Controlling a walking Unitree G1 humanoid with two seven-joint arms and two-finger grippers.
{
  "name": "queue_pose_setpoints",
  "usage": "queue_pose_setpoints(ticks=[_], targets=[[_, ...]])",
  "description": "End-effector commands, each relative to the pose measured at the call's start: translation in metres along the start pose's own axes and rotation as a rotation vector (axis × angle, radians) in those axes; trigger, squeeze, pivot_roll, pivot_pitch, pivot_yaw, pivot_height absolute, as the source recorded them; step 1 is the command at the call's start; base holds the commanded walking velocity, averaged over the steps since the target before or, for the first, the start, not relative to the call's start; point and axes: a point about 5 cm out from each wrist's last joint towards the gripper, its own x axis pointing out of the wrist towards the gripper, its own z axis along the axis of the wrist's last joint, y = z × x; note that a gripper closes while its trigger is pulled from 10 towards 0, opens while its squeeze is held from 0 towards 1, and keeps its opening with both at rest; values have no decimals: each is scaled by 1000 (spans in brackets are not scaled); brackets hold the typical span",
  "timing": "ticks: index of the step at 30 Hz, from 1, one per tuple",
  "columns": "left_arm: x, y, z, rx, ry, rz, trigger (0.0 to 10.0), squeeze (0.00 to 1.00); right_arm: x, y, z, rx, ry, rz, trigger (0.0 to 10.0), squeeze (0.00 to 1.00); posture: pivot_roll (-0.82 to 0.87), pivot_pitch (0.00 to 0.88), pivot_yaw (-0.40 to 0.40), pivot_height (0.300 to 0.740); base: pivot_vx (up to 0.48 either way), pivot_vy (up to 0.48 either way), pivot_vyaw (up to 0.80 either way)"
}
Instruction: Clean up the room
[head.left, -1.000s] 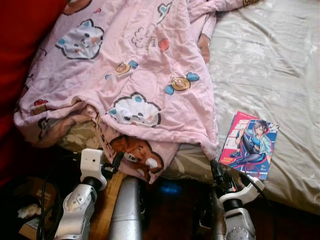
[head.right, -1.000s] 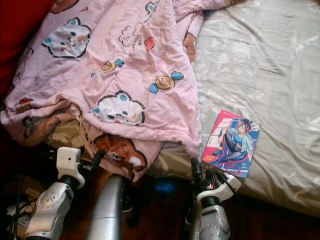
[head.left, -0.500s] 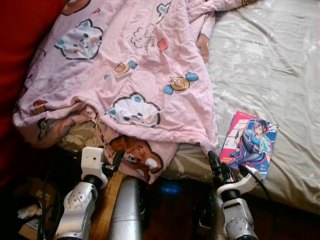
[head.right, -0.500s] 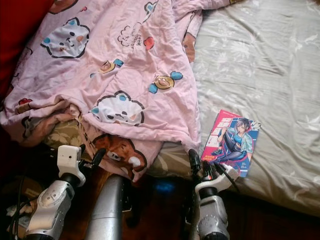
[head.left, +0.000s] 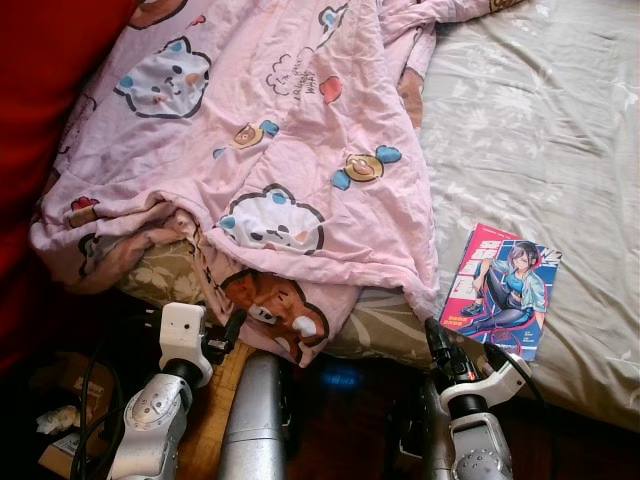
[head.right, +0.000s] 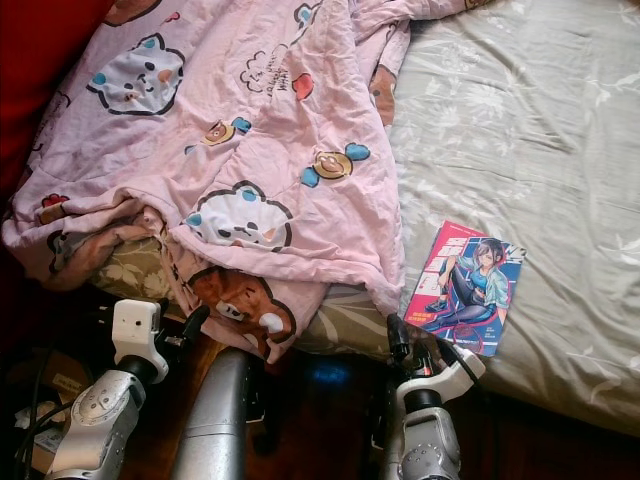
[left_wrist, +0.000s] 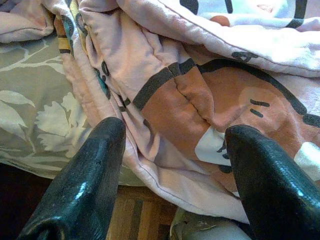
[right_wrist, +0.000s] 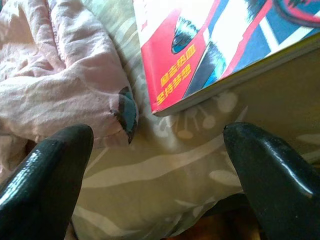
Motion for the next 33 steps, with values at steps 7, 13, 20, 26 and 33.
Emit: queue_pose_setpoints(ticks=[7, 13, 20, 26, 33], targets=[[-12, 2, -11, 5, 56, -7, 10000, 0, -2, -3, -3, 29, 2, -19, 10000, 0, 198, 469, 82, 622, 0, 0, 0], [-14, 1, -11, 9, 58, -13, 10000, 0, -1, -2, -5, 30, 10, -21, 10000, 0, 203, 480, 89, 622, 0, 0, 0], [-20, 0, -11, 19, 69, -24, 10000, 0, -4, -7, -7, 28, 22, -46, 10000, 0, 214, 509, 101, 622, 0, 0, 0], [-23, -1, -7, 25, 64, -29, 10000, 0, -2, -8, -2, 24, 2, -55, 10000, 0, 228, 540, 116, 622, 0, 0, 0], [-22, -4, 0, 27, 51, -41, 10000, 0, 8, -2, 8, 36, -36, -39, 10000, 0, 239, 558, 127, 622, 0, 0, 0]])
